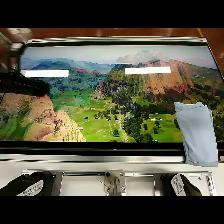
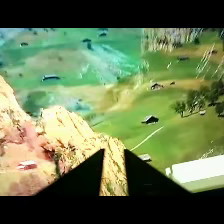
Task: Fold the shirts.
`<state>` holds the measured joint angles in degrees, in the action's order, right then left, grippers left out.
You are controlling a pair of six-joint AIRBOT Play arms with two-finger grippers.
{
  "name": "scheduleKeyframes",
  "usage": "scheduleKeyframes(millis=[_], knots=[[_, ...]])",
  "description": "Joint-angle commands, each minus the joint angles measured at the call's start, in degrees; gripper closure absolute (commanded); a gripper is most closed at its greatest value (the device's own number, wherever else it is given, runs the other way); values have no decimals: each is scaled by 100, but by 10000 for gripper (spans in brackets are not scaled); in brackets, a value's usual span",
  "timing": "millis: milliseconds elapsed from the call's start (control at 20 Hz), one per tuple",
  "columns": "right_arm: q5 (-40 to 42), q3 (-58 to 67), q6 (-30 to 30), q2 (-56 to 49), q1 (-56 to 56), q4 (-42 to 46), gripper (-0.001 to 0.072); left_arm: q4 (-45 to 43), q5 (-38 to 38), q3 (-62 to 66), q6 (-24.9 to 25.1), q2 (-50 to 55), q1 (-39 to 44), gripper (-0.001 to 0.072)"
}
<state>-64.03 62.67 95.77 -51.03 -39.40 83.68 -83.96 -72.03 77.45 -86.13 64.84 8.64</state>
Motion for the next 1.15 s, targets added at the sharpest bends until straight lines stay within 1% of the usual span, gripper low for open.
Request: scheduleKeyframes(millis=[0, 50, 100, 200, 350, 400, 550, 800, 1100], knots=[[-315, 326, -490, -437, 1545, -55, 60, -699, -415, 2, -592, 960, 706, 167], [-695, 326, -503, -730, 2092, 87, 57, -651, -415, 2, -837, 1185, 741, 106], [-992, 326, -501, -988, 2509, 214, 51, -505, -411, 2, -918, 1318, 739, 107], [-1425, 326, -494, -1399, 3106, 439, 50, -144, -273, 2, -907, 1353, 739, 108], [-1451, 326, -498, -1633, 3510, 629, 52, -2, -197, 2, -669, 1281, 737, 108], [-1405, 328, -496, -1631, 3567, 643, 52, 0, -201, 2, -601, 1283, 739, 109], [-1381, 328, -496, -1626, 3600, 627, 52, 0, -186, 2, -605, 1294, 745, 114], [-1381, 328, -496, -1626, 3600, 645, 52, -2, 101, 0, -605, 1320, 745, 113], [-1381, 328, -496, -1626, 3600, 645, 52, -4, 122, 0, -599, 1320, 745, 113]])
